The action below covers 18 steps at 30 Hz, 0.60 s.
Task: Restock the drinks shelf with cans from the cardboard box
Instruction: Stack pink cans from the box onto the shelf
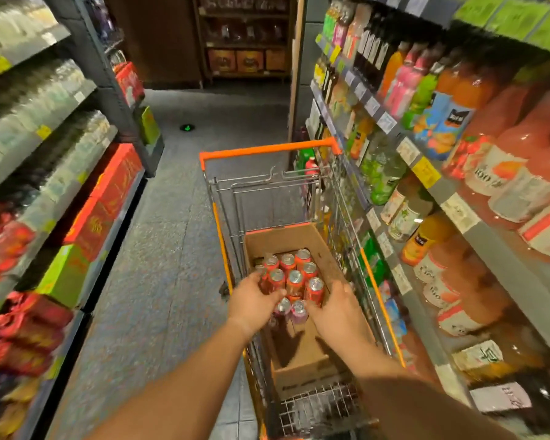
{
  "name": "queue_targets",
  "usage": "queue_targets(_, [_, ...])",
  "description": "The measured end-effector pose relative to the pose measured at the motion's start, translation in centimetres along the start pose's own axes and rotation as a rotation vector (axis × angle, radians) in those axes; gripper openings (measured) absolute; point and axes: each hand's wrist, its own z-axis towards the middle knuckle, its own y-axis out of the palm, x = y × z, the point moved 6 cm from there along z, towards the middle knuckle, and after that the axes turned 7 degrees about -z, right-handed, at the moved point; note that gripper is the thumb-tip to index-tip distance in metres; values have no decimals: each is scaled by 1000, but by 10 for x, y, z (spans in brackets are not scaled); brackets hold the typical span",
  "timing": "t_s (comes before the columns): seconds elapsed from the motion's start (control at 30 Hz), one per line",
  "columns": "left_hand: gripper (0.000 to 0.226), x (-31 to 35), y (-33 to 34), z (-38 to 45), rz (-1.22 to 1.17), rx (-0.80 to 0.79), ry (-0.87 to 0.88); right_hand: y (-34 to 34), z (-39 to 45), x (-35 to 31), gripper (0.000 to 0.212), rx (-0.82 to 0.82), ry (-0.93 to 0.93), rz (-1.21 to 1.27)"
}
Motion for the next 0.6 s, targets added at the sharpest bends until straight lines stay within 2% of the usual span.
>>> queue_targets(0.13, [44, -31, 32, 26, 112, -77, -69, 29, 25, 20, 58, -64, -8, -121])
queue_targets(0.17, [45, -40, 43, 35, 165, -117, -98, 34, 31, 20, 48, -37, -45, -139])
queue_targets(0.23, [45, -53, 62, 50, 230, -174, -117, 68, 49, 24, 17, -91, -156, -196])
queue_targets(0.27, [44, -62, 72, 57, 241, -200, -128, 88, 60, 28, 10, -144, -213, -262])
queue_targets(0.3, [43, -71, 82, 64, 266, -228, -153, 116, 74, 40, 18, -219, -207, -290])
queue_targets(0.37, [48, -91, 101, 79, 303, -244, -199, 146, 98, 54, 56, -277, -120, -269])
queue_targets(0.4, [54, -101, 109, 87, 308, -235, -235, 155, 105, 56, 64, -291, -124, -267])
queue_targets(0.5, [54, -133, 139, 114, 306, -216, -318, 173, 129, 51, 61, -359, -171, -250])
queue_targets(0.6, [54, -167, 167, 147, 332, -174, -411, 213, 165, 67, 67, -453, -128, -283])
